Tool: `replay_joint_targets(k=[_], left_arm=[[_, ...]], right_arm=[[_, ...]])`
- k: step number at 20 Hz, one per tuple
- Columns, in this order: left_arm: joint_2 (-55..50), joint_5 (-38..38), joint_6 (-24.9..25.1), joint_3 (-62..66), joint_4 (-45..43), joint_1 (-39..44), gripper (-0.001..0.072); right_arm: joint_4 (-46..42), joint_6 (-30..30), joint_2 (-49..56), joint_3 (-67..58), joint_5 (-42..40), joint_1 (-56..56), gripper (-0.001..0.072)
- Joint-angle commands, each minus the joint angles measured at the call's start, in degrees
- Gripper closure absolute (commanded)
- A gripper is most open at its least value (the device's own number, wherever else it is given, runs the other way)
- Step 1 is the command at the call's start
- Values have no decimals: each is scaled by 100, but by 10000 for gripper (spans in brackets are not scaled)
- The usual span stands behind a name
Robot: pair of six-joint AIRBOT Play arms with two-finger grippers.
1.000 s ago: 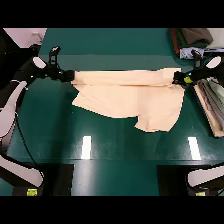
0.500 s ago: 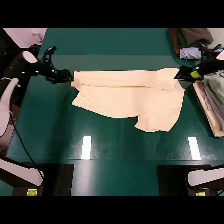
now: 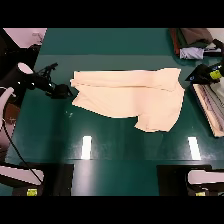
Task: Fold the shirts.
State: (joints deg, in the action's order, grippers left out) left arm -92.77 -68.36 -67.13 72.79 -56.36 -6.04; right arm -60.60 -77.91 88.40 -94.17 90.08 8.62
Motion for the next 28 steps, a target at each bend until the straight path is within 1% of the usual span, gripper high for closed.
replay_joint_targets(k=[1,6,7,9,10,12,13,15,18,20,22,23,25,28], left_arm=[[15,483,162,-389,149,238,103],[9,463,85,-389,-70,619,106],[11,452,-48,-387,-63,616,249],[13,426,-240,-387,-50,616,605],[37,385,-256,-387,-46,616,684],[214,308,-254,-374,-72,612,686],[393,319,-251,-374,-133,610,686],[857,315,-251,-374,-367,612,686],[1410,70,-249,-376,-459,612,685],[1567,-31,-251,-376,-452,612,684],[1580,-70,-295,-376,-448,612,685],[1580,-70,-319,-376,-446,612,684],[1580,-74,-343,-376,-431,612,684],[1580,-136,-343,-376,-431,612,684]], right_arm=[[116,20,-57,-7,140,42,332],[111,20,-57,-7,146,44,332],[111,20,-57,-7,146,44,332],[109,20,-57,-7,173,59,332],[101,17,-57,-4,219,59,331],[70,17,-157,229,295,103,331],[46,22,-306,568,247,162,332],[48,24,-710,1484,44,363,331],[48,22,-1353,3084,-240,748,332],[50,22,-1727,4131,-466,938,322],[101,26,-1965,5042,-898,975,318],[149,50,-2031,5364,-1143,957,318],[509,348,-2033,5777,-1572,863,318],[844,555,-1801,5886,-1939,560,320]])
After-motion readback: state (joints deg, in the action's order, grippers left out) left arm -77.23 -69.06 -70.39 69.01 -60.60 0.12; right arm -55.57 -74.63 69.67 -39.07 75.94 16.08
